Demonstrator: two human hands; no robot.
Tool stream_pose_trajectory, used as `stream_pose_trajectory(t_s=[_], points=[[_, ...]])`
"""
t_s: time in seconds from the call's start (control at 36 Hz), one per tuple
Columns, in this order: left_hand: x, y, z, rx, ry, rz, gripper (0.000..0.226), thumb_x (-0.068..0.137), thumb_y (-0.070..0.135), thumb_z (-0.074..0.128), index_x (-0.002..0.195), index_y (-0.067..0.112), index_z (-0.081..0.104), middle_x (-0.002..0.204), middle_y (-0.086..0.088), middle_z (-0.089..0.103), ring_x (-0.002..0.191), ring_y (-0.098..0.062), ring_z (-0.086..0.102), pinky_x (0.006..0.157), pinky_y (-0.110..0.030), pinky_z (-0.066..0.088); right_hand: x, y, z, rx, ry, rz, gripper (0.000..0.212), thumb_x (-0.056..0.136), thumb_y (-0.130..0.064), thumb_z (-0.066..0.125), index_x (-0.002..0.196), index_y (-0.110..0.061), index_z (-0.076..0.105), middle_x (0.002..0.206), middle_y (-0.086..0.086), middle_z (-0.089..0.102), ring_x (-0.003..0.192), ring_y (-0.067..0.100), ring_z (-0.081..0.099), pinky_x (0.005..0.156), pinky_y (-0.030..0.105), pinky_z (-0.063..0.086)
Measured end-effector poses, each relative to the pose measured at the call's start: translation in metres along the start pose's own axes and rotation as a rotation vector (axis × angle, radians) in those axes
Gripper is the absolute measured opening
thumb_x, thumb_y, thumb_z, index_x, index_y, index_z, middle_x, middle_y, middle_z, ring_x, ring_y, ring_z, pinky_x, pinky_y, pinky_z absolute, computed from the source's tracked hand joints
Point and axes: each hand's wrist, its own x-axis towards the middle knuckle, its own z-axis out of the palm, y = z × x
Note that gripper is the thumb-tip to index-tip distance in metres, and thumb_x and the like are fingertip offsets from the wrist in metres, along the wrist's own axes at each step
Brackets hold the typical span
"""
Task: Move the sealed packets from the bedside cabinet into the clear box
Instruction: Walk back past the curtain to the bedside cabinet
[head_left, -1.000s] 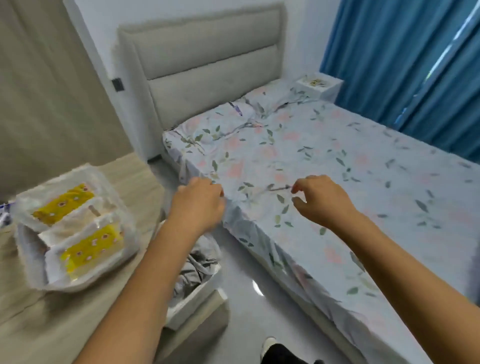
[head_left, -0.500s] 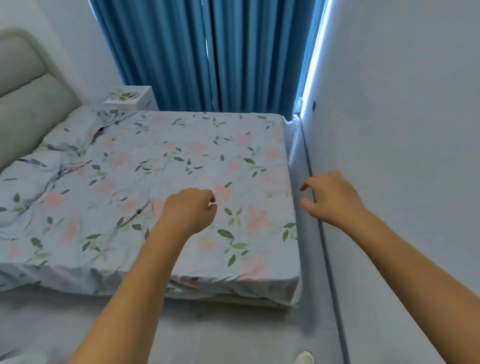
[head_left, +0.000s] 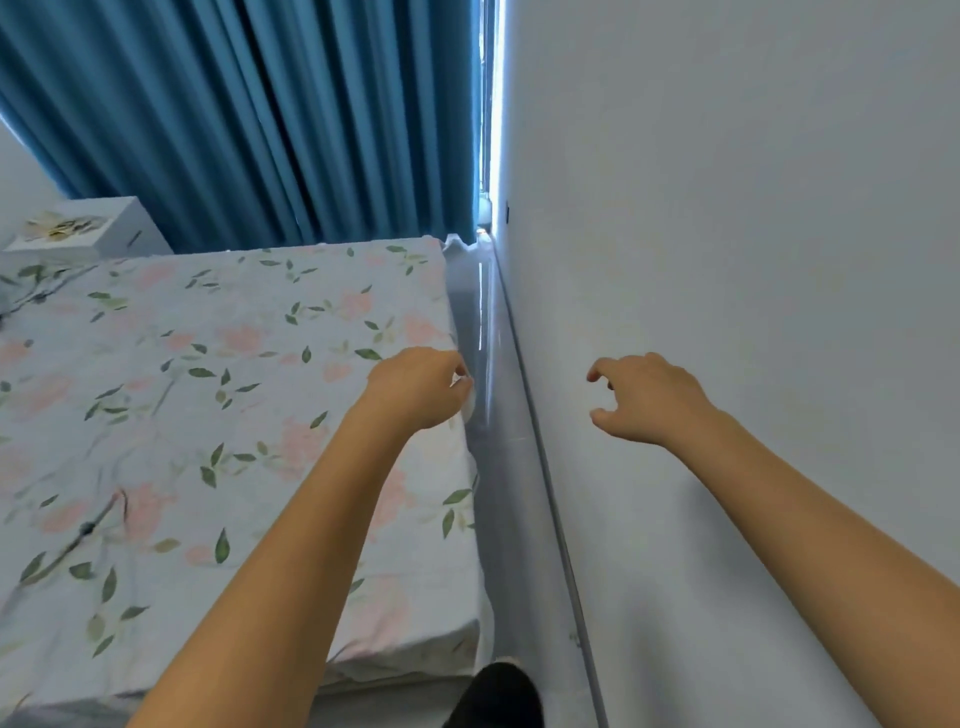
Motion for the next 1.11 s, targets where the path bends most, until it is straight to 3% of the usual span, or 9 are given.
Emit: stream_pose_trajectory(t_s=[0.14,0.36,0.44,0.64,0.97,1.11], points=[[0.06,0.001,0.008,-0.007,-0.042,0.025,0.037,0.1,0.037,0.039,0.129,0.02,0.053,0.129,-0.002,0.059,0.111,-0.021,0.057,0.079,-0.028,0.042,0.047,0.023,0.008,0.062,-0.047,0.016,0.045,0.089,-0.035,0.053,0.133,-0.028,0.045,0.12,0.0,0.06,0.113,0.021,0.051,0.081,0.033,0.047],[0.18,-0.01,0.043,-0.075,-0.168,0.062,0.035,0.1,0.033,0.038,0.126,0.017,0.055,0.126,-0.003,0.061,0.108,-0.022,0.058,0.08,-0.028,0.044,0.153,0.05,0.026,0.135,-0.109,0.007,0.044,0.088,-0.034,0.054,0.132,-0.028,0.047,0.122,-0.002,0.059,0.118,0.021,0.047,0.088,0.034,0.046],[0.242,-0.026,0.046,-0.079,-0.18,0.047,0.034,0.1,0.034,0.038,0.125,0.018,0.056,0.127,-0.003,0.06,0.108,-0.022,0.058,0.088,-0.033,0.049,0.218,0.054,0.027,0.126,-0.13,-0.007,0.045,0.088,-0.033,0.055,0.132,-0.027,0.047,0.123,-0.001,0.059,0.117,0.021,0.048,0.089,0.034,0.047],[0.389,-0.097,0.018,-0.035,-0.145,-0.046,0.035,0.1,0.035,0.036,0.123,0.019,0.058,0.123,-0.003,0.061,0.104,-0.023,0.06,0.08,-0.034,0.048,0.402,0.041,0.012,0.129,-0.211,-0.057,0.045,0.086,-0.028,0.055,0.131,-0.025,0.05,0.125,0.0,0.058,0.116,0.022,0.051,0.088,0.033,0.047],[0.591,-0.174,-0.04,-0.014,-0.201,-0.071,0.037,0.101,0.033,0.035,0.126,0.017,0.057,0.126,-0.004,0.061,0.108,-0.025,0.058,0.086,-0.036,0.048,0.638,0.033,-0.026,0.126,-0.347,-0.059,0.04,0.089,-0.024,0.053,0.129,-0.022,0.054,0.127,0.003,0.057,0.115,0.023,0.054,0.09,0.032,0.047],[0.68,-0.2,-0.044,-0.032,-0.248,-0.08,0.036,0.1,0.033,0.036,0.123,0.017,0.059,0.124,-0.004,0.061,0.105,-0.025,0.059,0.086,-0.036,0.049,0.735,0.043,-0.031,0.036,-0.394,-0.024,0.038,0.084,-0.015,0.052,0.121,-0.012,0.061,0.119,0.007,0.062,0.108,0.024,0.06,0.087,0.032,0.05]])
